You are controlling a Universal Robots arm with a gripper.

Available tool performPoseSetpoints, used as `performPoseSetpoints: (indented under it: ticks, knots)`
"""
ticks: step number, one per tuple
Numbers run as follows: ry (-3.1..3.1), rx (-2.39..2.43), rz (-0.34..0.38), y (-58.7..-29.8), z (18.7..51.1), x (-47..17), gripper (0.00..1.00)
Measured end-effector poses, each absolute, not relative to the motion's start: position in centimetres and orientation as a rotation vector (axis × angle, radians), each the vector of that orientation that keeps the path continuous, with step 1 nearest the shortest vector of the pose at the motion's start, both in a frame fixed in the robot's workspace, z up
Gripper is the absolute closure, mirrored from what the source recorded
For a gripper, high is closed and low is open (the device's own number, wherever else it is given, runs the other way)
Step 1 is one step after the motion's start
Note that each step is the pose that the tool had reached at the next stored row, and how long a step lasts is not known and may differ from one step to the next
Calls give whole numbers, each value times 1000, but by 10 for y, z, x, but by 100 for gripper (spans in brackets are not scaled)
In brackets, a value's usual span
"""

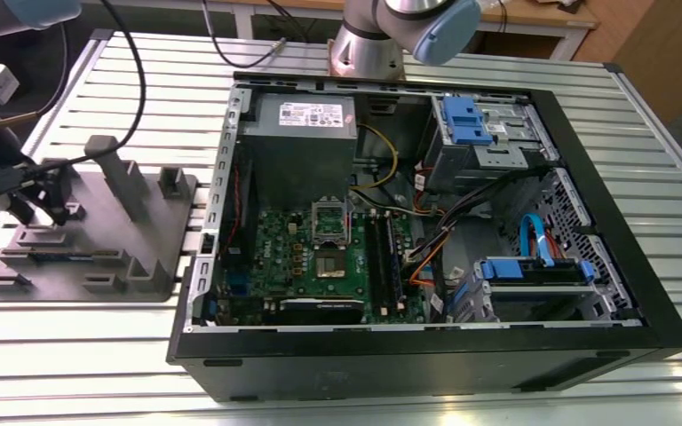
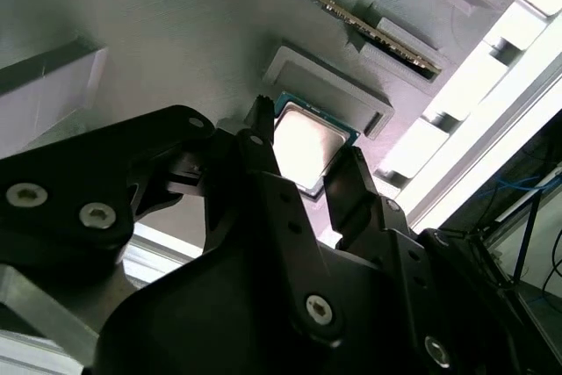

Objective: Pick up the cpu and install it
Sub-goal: 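Pick up the cpu and move it towards the insertion slot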

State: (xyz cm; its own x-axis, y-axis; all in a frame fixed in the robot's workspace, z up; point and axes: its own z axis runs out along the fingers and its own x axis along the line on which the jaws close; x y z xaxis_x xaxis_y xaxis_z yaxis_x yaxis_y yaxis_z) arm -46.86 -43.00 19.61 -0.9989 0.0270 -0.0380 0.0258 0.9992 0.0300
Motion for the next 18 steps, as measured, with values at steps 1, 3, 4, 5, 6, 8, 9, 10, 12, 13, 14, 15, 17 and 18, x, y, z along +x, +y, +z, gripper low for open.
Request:
performPoseSetpoints:
  ticks: [1,3,4,5,6,8,9,10,12,13,14,15,17,18]
  knots:
    - [3103,41,46,-430,197,-469,53]
    - [3102,41,46,-430,198,-469,53]
    - [3102,41,46,-430,198,-469,53]
    - [3103,41,46,-430,199,-469,53]
    - [3103,41,46,-430,199,-469,53]
    - [3103,41,46,-430,199,-469,53]
    - [3103,41,46,-430,199,-469,53]
    - [3103,41,46,-430,199,-469,53]
    - [3103,41,46,-430,199,-469,53]
    - [3103,41,46,-430,199,-469,53]
    - [3103,41,46,-430,200,-469,53]
    - [3103,41,46,-430,200,-469,53]
    - [3103,41,46,-430,201,-469,53]
    - [3103,41,46,-430,203,-469,53]
